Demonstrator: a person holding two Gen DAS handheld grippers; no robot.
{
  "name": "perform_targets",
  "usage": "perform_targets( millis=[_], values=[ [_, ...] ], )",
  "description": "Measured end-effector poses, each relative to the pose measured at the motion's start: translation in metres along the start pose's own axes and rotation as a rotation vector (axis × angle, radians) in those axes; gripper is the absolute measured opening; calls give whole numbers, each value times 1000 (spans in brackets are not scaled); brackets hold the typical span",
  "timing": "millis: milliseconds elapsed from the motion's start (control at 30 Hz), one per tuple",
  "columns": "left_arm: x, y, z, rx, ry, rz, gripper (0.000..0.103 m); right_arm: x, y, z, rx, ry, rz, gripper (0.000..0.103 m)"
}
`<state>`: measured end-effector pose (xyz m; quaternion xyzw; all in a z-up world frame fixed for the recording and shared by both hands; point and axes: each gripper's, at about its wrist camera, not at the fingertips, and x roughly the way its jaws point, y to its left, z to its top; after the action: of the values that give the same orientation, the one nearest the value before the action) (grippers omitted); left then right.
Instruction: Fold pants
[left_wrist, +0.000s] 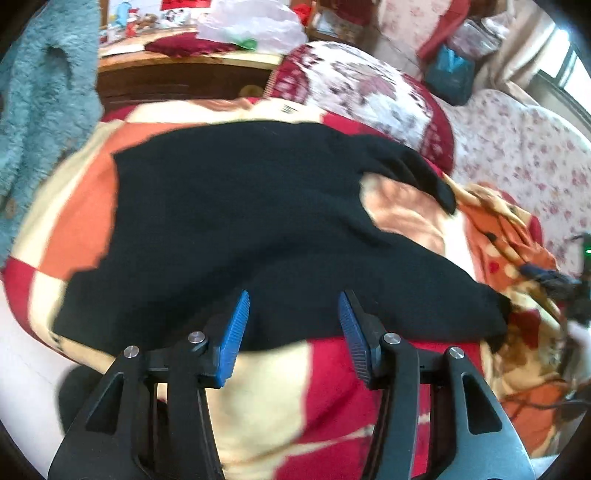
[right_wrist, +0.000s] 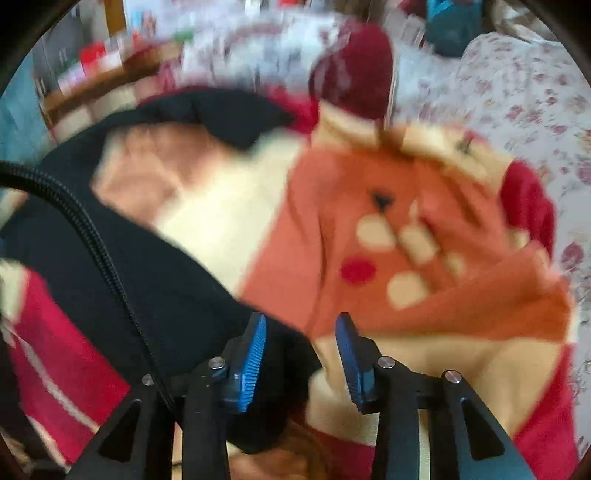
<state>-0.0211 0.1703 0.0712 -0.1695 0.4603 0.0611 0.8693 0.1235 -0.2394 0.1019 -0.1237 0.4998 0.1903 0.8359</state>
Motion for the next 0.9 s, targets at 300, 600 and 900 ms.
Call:
perform_targets(
  millis=[300,600,900],
  values=[
    [7,45,62,148,-43,70,51,16,6,72,244,-121,420,72],
    [69,79,128,318,84,1,51,77,42,172,-123,-60,366,72],
    [112,105,157,386,164,-56,51,150,58,238,-279,63,280,72]
  ],
)
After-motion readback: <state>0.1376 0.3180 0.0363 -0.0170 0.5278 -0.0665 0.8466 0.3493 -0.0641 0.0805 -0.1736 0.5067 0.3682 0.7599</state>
